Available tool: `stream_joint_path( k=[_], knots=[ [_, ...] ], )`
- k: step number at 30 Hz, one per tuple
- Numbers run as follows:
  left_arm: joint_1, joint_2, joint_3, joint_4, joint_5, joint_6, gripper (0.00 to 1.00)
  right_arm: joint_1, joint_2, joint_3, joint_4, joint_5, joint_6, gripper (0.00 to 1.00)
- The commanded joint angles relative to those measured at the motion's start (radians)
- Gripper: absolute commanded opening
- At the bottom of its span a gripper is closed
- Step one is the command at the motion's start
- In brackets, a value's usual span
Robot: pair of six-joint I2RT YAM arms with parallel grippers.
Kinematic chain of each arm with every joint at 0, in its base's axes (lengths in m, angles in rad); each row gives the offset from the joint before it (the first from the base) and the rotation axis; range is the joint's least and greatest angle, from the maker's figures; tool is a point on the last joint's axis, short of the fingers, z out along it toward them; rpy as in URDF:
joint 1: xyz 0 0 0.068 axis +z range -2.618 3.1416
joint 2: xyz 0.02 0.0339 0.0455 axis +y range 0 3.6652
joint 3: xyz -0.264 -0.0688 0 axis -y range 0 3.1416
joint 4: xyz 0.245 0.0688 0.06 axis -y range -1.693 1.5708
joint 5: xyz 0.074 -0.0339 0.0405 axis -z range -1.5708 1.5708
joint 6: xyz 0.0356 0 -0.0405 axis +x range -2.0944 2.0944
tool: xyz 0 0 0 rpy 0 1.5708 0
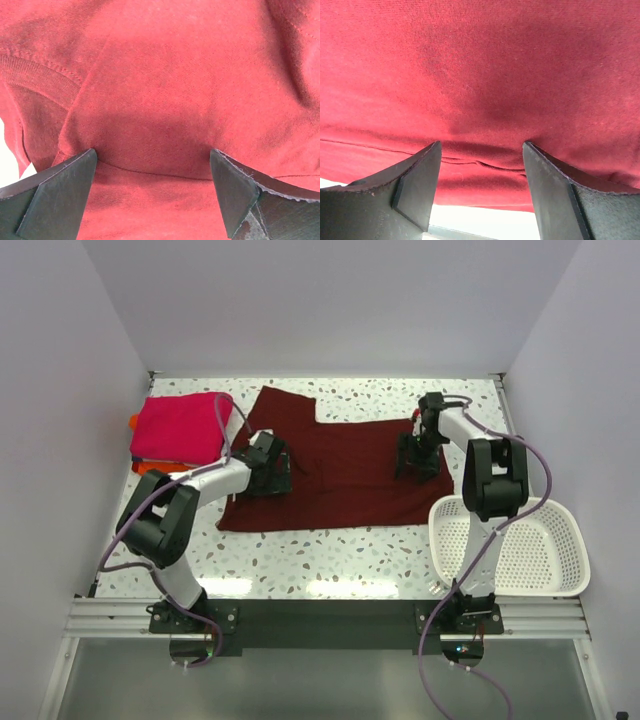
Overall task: Fold and stack the t-shirts
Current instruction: Fold the tshirt
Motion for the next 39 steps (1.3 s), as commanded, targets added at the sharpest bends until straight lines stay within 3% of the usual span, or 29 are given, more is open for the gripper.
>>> stream_joint_path(
  k=[1, 11, 17, 26, 33, 36, 39],
  knots=[
    [-0.049, 0.022, -0.047, -0.139, 0.094, -0.123, 1.0, -0.011, 0.0, -0.097, -0.054, 0.089, -0.002, 0.7],
    [-0.064, -0.031, -0.037, -0.292, 0.087, -0.161, 1.0, -0.012, -0.044, -0.162, -0.043, 0.091, -0.012, 0.7],
    [-0.069, -0.071, 0.093, -0.375, 0.073, -0.138, 1.0, -0.012, -0.073, -0.076, -0.074, 0.054, -0.027, 0.71],
    [-0.018, 0.08, 0.577, -0.469, 0.045, -0.055, 1.0, -0.029, -0.034, 0.295, -0.181, 0.045, -0.024, 0.72],
    [0.06, 0.407, 1.07, -0.498, 0.031, 0.095, 1.0, -0.084, 0.14, 0.518, -0.12, 0.077, 0.037, 0.72],
    [0.086, 0.496, 1.205, -0.498, 0.053, 0.116, 1.0, -0.092, 0.199, 0.565, -0.066, 0.115, 0.057, 0.71],
    [0.123, 0.515, 1.204, -0.443, 0.073, 0.107, 1.0, -0.136, 0.224, 0.568, 0.009, 0.137, 0.077, 0.71]
  ],
)
